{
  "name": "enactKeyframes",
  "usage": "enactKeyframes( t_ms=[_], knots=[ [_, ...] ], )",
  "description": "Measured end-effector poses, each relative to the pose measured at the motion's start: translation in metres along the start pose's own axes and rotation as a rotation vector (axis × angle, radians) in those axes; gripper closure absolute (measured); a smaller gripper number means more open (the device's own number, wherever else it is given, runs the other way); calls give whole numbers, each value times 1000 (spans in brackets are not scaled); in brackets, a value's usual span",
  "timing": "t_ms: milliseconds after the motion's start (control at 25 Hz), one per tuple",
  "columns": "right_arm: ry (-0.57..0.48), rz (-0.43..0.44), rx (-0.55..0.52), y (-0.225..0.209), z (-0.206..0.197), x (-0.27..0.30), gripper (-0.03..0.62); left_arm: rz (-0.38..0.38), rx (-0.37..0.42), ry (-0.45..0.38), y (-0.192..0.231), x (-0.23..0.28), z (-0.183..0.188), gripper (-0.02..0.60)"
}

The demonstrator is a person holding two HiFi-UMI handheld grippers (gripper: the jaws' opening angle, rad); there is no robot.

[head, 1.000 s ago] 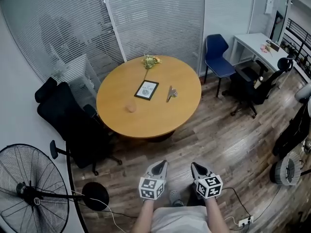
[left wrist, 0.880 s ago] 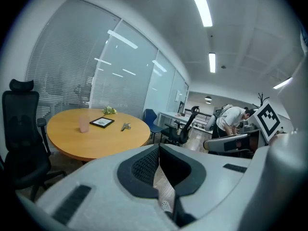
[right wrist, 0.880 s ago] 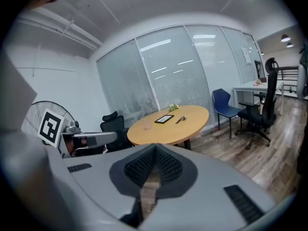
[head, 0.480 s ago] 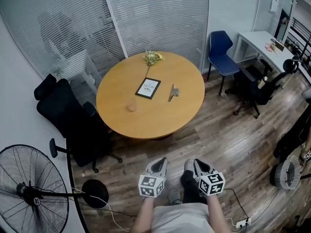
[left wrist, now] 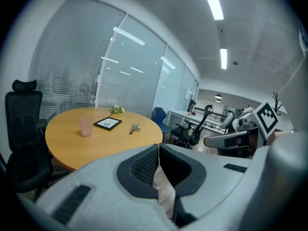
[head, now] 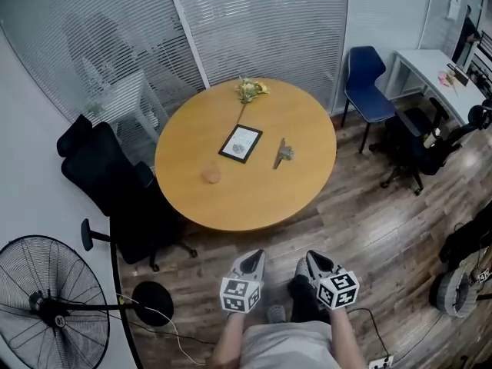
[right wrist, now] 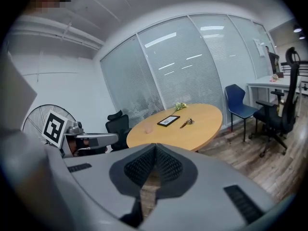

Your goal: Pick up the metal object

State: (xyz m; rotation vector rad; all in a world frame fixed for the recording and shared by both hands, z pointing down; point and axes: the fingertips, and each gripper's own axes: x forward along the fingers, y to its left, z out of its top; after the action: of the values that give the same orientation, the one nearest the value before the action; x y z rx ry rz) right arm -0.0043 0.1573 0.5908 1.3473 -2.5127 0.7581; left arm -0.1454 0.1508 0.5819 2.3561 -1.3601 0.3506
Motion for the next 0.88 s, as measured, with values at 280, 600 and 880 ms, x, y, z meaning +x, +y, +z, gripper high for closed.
enactKeyframes(
  t_ms=[280, 600, 880],
  knots=[
    [6, 14, 16, -54, 39, 38, 540, 12, 12, 29, 5, 68, 30, 553],
    [9, 53, 55, -106, 87, 69, 468, 28, 27, 53, 7, 131, 75, 486],
    [21, 136, 89, -136, 114, 104, 441, 53, 29, 83, 21, 182, 98, 449]
  ],
)
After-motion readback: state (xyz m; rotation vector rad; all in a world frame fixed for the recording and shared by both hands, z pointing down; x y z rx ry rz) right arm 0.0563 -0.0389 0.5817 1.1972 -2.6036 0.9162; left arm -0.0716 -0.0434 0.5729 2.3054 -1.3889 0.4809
